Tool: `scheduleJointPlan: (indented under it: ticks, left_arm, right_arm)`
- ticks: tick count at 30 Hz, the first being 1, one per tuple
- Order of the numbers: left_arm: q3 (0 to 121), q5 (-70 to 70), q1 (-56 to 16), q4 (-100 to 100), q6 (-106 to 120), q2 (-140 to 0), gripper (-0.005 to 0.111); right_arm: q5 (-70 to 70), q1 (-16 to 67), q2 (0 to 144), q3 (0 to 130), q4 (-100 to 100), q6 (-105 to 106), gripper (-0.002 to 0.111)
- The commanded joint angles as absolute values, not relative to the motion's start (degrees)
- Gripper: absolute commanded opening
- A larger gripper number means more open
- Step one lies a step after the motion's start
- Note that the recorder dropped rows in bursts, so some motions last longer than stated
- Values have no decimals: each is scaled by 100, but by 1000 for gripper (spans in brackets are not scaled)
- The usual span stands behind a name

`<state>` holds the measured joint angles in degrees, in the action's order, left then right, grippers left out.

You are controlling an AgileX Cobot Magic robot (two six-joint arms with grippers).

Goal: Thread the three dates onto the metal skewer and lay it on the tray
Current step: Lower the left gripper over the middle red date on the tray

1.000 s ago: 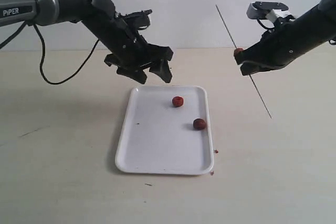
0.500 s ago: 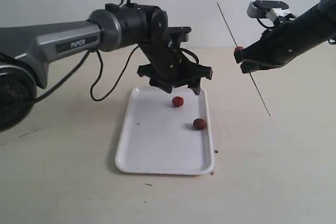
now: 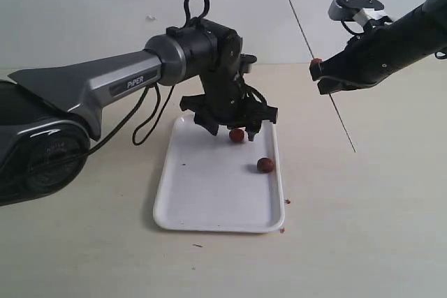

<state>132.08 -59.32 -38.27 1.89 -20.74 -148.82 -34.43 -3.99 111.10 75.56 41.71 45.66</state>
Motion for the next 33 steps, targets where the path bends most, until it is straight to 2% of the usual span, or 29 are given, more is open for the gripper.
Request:
scheduleJointPlan:
  ticks: [1,33]
  left_arm:
    - [13260,-5909,-3851,192,-2164,-14860,69]
    - [13260,-5968,-3893,96,-2164,-14862,69]
  right_arm:
    - [-3403,-399,11110,7590,4213,4635,0]
    - [-3419,-399,11110,7590,4293,4648,0]
